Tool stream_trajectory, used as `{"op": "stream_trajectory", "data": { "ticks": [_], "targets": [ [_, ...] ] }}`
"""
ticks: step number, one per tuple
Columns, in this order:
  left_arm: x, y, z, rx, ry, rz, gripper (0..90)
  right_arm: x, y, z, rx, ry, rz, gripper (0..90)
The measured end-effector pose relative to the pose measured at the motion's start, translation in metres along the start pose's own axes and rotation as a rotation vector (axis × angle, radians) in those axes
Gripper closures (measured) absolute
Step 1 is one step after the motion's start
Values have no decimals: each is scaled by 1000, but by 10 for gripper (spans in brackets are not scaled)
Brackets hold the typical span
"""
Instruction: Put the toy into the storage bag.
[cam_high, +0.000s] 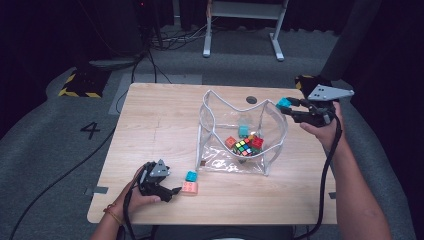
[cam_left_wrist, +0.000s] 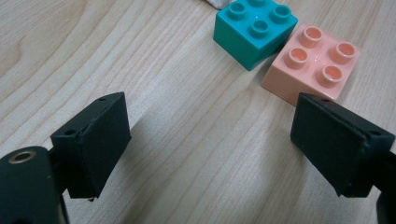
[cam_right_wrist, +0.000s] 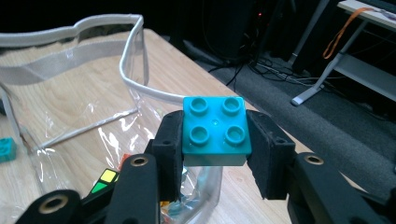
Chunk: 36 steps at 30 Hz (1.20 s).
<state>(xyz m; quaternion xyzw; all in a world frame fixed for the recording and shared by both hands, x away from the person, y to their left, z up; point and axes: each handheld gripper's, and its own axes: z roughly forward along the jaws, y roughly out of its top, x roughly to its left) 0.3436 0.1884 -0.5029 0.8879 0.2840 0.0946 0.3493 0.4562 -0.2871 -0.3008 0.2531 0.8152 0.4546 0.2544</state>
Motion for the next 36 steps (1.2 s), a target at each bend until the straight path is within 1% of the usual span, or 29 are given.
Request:
{"op": "stream_trajectory", "data": {
  "ticks": [2,3,4,5,6,7,8,9,10,12,13,14,15,20,22,23,25,26,27,28,29,30,31,32,33,34,35,36],
  "targets": [
    [0,0,0,-1,2,2,121,3,2,3,9,6,-4,595],
    [0,0,0,-1,2,2,121,8,6,8,2,36,-4,595],
    [0,0,0,0,-1,0,121,10,7,10,9,41,-13,595],
    [0,0,0,0,-1,0,121,12,9,13,13,53,-25,595],
    [0,0,0,0,0,0,120,14,12,16,9,66,-47,595],
    [0,0,0,0,0,0,121,14,12,16,9,66,-47,595],
    [0,0,0,-1,3,3,121,20,16,23,19,94,-78,595],
    [0,0,0,0,-1,0,121,23,18,25,23,103,-87,595],
    [0,0,0,0,1,1,121,26,20,29,16,123,-105,595],
    [0,0,0,0,0,0,121,32,24,33,26,143,-121,595],
    [0,0,0,0,0,0,121,32,24,33,26,143,-121,595],
    [0,0,0,0,1,1,121,37,26,38,31,171,-132,595],
    [0,0,0,0,1,1,121,40,28,41,35,188,-136,595],
    [0,0,0,0,0,0,121,50,32,51,56,239,-155,595],
    [0,0,0,0,0,0,121,55,34,56,67,265,-174,595],
    [0,0,0,0,0,1,121,57,35,58,76,271,-185,594],
    [0,0,0,0,1,0,121,62,37,64,110,282,-218,594],
    [0,0,0,0,1,0,121,64,38,66,124,285,-227,595],
    [0,0,0,0,1,0,121,64,38,66,124,285,-227,595],
    [0,0,0,-1,1,0,121,66,39,69,144,281,-242,594],
    [0,0,0,-1,1,0,122,67,42,74,198,291,-256,595],
    [0,0,0,0,1,0,122,67,43,77,231,286,-265,594],
    [0,0,0,0,1,0,122,67,43,77,231,286,-265,594],
    [0,0,0,-1,4,3,122,67,42,83,301,291,-283,595],
    [0,0,0,-1,4,3,122,67,42,83,301,291,-283,595],
    [0,0,0,-1,3,3,122,66,40,89,373,288,-287,594],
    [0,0,0,-2,3,2,122,66,39,91,403,286,-280,594],
    [0,0,0,-1,3,3,122,64,38,92,420,290,-288,594]
  ]
}}
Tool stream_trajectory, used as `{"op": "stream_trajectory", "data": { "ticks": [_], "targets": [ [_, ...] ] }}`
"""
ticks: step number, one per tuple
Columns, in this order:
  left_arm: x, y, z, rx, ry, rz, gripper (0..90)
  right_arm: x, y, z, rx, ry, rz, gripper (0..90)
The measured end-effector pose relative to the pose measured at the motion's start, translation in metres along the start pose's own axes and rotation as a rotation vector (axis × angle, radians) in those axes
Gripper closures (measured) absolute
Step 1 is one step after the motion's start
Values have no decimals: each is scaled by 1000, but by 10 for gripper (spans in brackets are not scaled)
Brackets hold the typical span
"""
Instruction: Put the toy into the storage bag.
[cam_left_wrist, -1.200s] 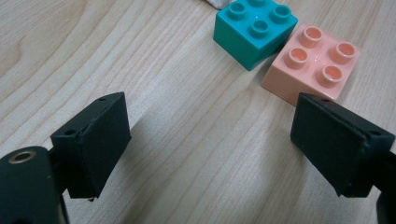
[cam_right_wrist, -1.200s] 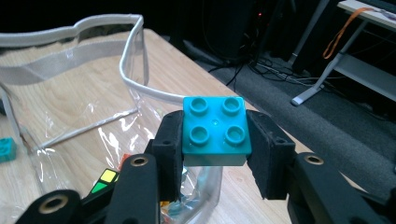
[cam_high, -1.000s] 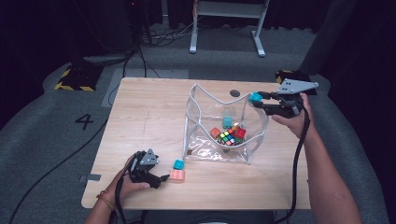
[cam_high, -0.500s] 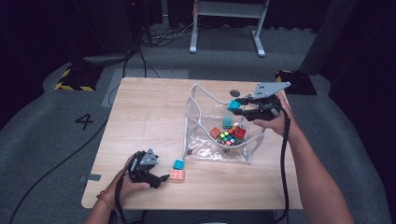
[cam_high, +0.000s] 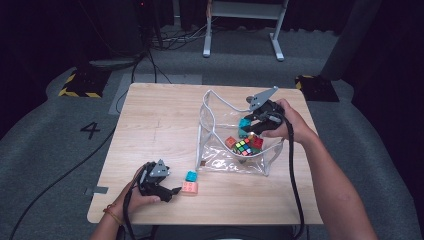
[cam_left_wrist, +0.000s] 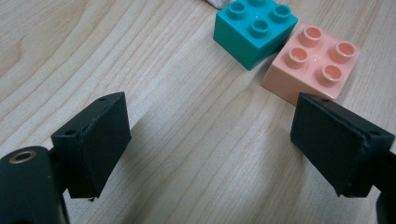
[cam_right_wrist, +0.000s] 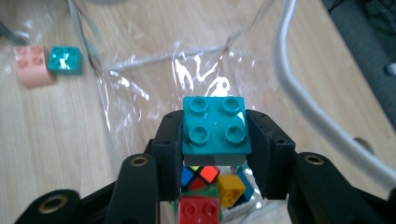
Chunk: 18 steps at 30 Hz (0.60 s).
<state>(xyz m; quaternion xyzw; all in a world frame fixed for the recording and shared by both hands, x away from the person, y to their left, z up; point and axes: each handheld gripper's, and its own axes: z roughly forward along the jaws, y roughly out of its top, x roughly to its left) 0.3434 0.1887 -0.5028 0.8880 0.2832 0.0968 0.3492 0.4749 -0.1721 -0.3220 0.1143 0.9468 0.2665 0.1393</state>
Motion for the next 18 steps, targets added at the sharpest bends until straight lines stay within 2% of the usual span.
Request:
{"op": "stream_trajectory", "data": {
  "ticks": [5,6,7,8,9,10,14,18],
  "targets": [
    [0,0,0,-1,0,0,122,-6,-4,5,38,-9,14,593],
    [0,0,0,-1,0,-1,122,-10,-6,5,79,-34,37,594],
    [0,0,0,-1,0,0,122,-10,-6,5,79,-34,37,594],
    [0,0,0,-1,0,0,122,-11,-11,5,118,-52,52,593],
    [0,0,0,-1,0,0,122,-11,-11,5,118,-52,52,593],
    [0,0,0,-1,0,0,122,-12,-16,3,145,-59,56,593],
    [0,0,0,-1,-1,0,122,-16,-27,-4,168,-80,87,593],
    [0,0,0,-1,0,0,122,-17,-37,-10,152,-85,110,593]
  ]
}}
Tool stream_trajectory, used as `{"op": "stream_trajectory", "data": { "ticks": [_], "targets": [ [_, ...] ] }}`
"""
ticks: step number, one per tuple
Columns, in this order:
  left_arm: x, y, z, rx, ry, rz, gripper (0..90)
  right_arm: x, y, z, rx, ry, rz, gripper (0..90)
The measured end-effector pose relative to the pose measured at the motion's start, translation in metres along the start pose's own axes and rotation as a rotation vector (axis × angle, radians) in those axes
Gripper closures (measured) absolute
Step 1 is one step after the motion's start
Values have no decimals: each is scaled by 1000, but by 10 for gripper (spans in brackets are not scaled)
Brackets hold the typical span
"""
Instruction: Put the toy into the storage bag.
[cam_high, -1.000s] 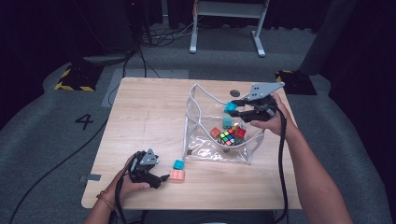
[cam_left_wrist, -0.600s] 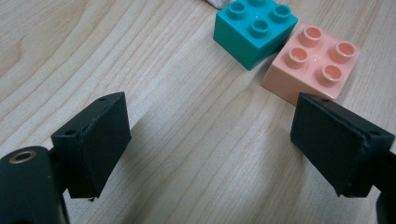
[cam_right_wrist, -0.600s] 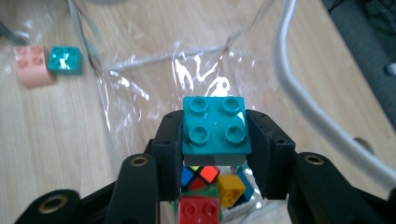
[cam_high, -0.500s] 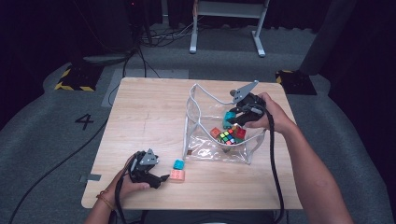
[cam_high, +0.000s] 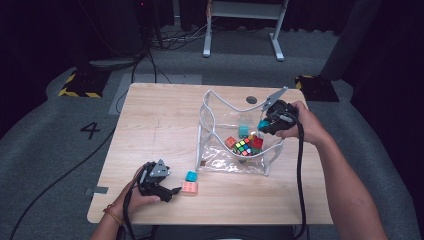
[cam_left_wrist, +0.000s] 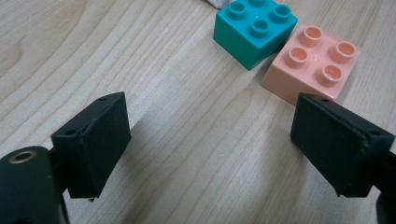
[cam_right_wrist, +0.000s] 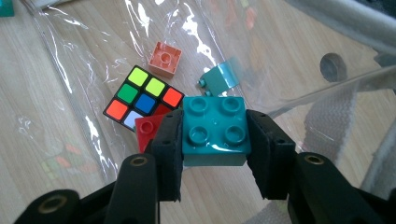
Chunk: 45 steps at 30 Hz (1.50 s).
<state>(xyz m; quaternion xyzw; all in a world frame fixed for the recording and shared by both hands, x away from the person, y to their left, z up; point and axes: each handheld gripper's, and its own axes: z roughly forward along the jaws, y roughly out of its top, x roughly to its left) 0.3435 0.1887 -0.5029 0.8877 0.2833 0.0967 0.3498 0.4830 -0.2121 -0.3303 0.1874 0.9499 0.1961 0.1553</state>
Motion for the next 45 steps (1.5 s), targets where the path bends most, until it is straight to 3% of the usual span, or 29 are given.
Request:
{"op": "stream_trajectory", "data": {
  "ticks": [3,9,10,13,14,18,22,23,25,33,37,45],
  "targets": [
    [0,0,0,0,0,0,121,0,-3,0,-6,-3,9,591],
    [0,0,0,0,0,0,122,2,-9,-7,-79,-7,25,534],
    [0,0,0,0,0,0,122,3,-11,-11,-126,-18,34,510],
    [0,0,0,-1,0,-1,122,5,-14,-17,-161,-22,39,473],
    [0,0,0,-1,0,0,122,7,-17,-23,-218,-25,59,444],
    [0,0,0,0,0,0,122,10,-27,-35,-319,-21,94,384],
    [0,0,0,0,0,0,122,13,-40,-48,-404,-57,167,322],
    [0,0,0,0,0,0,122,13,-40,-48,-404,-57,167,322],
    [0,0,0,-1,0,0,121,15,-49,-57,-456,-81,191,303],
    [0,0,0,-1,0,0,122,23,-73,-74,-528,-108,214,290],
    [0,0,0,-1,0,0,121,33,-95,-83,-608,-121,216,296],
    [0,0,0,0,1,0,122,56,-129,-76,-635,-135,243,304]
  ]
}}
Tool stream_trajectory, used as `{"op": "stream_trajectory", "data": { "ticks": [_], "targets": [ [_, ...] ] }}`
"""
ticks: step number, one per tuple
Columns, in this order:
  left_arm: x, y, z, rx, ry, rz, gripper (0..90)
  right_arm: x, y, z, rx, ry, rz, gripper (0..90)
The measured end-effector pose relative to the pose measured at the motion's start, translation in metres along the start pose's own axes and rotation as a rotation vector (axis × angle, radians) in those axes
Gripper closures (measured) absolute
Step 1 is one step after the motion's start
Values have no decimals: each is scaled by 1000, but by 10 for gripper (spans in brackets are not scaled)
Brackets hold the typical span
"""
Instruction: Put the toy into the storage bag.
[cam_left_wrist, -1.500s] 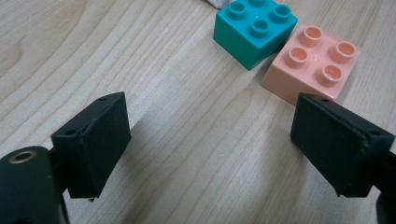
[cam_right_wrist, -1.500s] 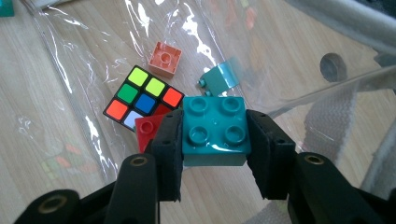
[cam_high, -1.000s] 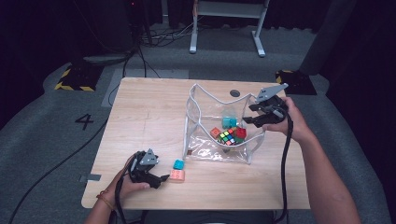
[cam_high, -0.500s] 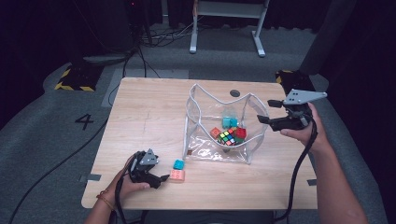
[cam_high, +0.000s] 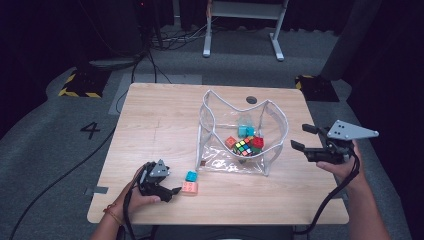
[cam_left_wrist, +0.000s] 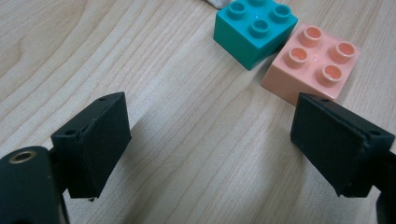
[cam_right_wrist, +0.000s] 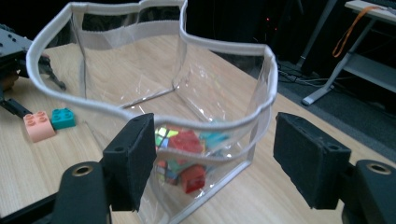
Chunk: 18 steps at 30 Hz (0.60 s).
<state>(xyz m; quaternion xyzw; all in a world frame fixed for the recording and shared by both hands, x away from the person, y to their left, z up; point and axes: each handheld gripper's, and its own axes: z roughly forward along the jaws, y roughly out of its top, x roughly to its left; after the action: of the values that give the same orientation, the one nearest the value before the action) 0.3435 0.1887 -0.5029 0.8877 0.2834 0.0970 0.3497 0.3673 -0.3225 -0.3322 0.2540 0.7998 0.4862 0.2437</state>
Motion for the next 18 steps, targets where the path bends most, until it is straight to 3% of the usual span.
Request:
{"op": "stream_trajectory", "data": {
  "ticks": [12,18],
  "targets": [
    [0,0,0,0,0,0,122,19,-48,3,41,-7,26,305],
    [0,0,0,-1,-1,0,122,42,-74,16,92,75,18,308]
  ]
}}
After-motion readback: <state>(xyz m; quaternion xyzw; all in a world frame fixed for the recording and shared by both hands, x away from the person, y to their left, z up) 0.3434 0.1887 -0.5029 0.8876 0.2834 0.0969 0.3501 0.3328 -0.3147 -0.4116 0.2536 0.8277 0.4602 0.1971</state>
